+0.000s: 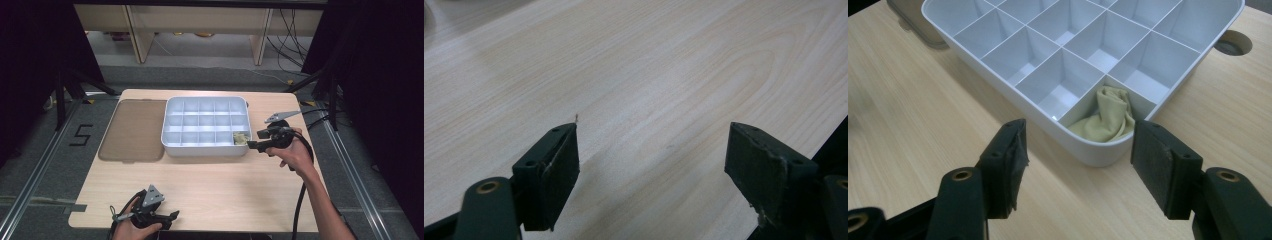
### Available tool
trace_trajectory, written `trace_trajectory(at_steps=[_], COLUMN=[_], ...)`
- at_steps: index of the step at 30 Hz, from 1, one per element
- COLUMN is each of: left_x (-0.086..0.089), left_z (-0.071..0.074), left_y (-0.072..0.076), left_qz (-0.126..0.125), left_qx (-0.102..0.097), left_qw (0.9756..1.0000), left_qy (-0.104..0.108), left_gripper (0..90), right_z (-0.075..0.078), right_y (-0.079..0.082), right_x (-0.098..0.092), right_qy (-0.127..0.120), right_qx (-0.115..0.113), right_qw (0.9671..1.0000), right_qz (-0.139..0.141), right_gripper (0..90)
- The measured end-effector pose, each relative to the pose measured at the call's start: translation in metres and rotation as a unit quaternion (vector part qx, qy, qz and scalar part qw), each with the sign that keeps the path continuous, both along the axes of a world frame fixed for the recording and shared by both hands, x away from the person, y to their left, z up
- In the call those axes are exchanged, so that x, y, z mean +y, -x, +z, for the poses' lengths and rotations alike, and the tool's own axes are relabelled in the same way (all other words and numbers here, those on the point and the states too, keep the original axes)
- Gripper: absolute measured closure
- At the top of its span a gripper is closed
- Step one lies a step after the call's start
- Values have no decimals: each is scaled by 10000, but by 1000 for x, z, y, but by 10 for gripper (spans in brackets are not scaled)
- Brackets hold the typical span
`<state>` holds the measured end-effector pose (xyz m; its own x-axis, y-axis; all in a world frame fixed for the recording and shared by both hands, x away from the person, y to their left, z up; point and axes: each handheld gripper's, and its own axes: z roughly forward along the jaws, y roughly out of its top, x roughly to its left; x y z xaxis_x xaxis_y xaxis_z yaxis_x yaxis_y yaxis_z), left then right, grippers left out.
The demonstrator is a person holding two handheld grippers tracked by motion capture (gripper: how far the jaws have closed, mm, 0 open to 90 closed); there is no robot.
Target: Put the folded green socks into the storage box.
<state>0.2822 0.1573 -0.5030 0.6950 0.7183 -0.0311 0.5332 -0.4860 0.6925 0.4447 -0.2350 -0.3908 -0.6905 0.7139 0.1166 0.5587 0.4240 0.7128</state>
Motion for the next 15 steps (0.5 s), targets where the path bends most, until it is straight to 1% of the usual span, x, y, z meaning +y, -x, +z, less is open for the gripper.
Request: trace_trajectory(at_steps=[1, 2, 3, 4, 5, 6, 7, 8, 9, 10, 11, 12, 13, 14, 15], left_x=[0, 0, 0, 0, 0, 0, 0, 0, 0, 0, 1, 1, 1, 0, 0], left_z=[0, 0, 0, 0, 0, 0, 0, 0, 0, 0, 0, 0, 0, 0, 0], left_y=[0, 0, 0, 0, 0, 0, 0, 0, 0, 0, 0, 0, 0, 1, 0], left_qz=[6, 6, 14, 67, 63, 50, 50, 57, 51, 6, -3, 4, 4, 53, 41], left_qx=[5, 5, -1, 19, 20, 18, 18, 19, 17, -8, -9, -8, -8, 15, 13], left_qw=[10000, 10000, 10000, 10000, 10000, 10000, 10000, 10000, 10000, 10000, 10000, 10000, 10000, 10000, 10000], left_qy=[-1, -1, 16, 38, 35, 22, 22, 23, 25, 9, 17, 10, 10, 34, 34], left_gripper=[210, 210, 210, 210, 210, 210, 210, 210, 210, 210, 210, 210, 210, 210, 210], right_z=[-1, -1, -1, -3, -3, -5, -4, -6, -5, -6, -7, -6, -6, -8, -11], right_y=[3, 3, 4, 7, 9, 9, 11, 12, 13, 14, 15, 16, 16, 18, 21], right_x=[1, 1, 0, 0, 0, 0, 0, 1, 0, 0, 0, -1, -1, -1, 0], right_qy=[-41, -41, 56, 4, 51, -30, 39, -37, 46, 22, -71, 27, 27, 12, -135], right_qx=[75, 75, 32, 6, 65, -83, 17, -2, -25, -78, -50, -50, -50, -65, -125], right_qw=[9999, 9999, 10000, 10000, 10000, 10000, 10000, 10000, 10000, 9999, 10000, 9999, 9999, 9999, 9998], right_qz=[-52, -52, 20, 34, 40, 21, 33, -54, 75, 62, 31, 82, 82, 82, -19], right_gripper=[391, 391, 388, 377, 377, 373, 368, 368, 367, 368, 367, 366, 366, 365, 365])
